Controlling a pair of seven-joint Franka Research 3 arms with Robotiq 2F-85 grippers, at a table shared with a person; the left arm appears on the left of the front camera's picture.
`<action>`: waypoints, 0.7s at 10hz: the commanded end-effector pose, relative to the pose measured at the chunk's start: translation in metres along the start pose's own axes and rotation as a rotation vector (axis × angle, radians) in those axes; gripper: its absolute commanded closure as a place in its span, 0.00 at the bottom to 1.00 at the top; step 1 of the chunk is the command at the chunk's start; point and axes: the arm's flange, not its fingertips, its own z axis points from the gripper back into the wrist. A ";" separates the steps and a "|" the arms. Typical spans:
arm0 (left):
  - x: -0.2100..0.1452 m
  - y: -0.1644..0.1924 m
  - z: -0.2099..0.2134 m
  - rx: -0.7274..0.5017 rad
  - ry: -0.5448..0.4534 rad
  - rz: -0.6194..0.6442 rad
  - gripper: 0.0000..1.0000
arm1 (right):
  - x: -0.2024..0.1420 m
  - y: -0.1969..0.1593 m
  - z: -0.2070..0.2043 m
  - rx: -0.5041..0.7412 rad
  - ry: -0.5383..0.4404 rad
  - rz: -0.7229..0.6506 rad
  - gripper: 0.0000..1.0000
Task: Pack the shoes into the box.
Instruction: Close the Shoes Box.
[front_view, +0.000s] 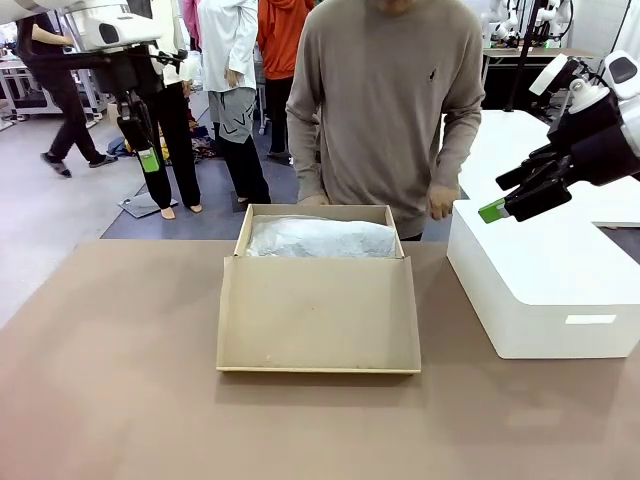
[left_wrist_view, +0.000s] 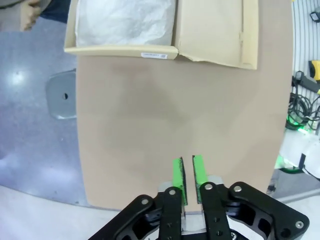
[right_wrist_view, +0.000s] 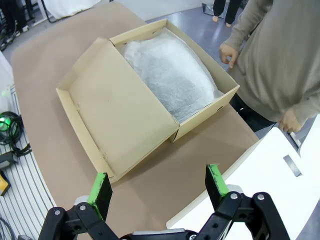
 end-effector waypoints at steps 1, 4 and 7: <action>-0.001 -0.004 0.003 0.001 -0.012 -0.037 1.00 | 0.000 -0.001 0.000 0.010 -0.013 -0.002 0.00; -0.001 -0.007 0.003 0.026 -0.049 0.042 1.00 | 0.000 -0.001 0.000 0.010 -0.013 -0.002 0.00; 0.004 -0.003 0.002 0.004 0.001 -0.020 1.00 | 0.000 -0.001 0.000 0.010 -0.013 -0.002 0.00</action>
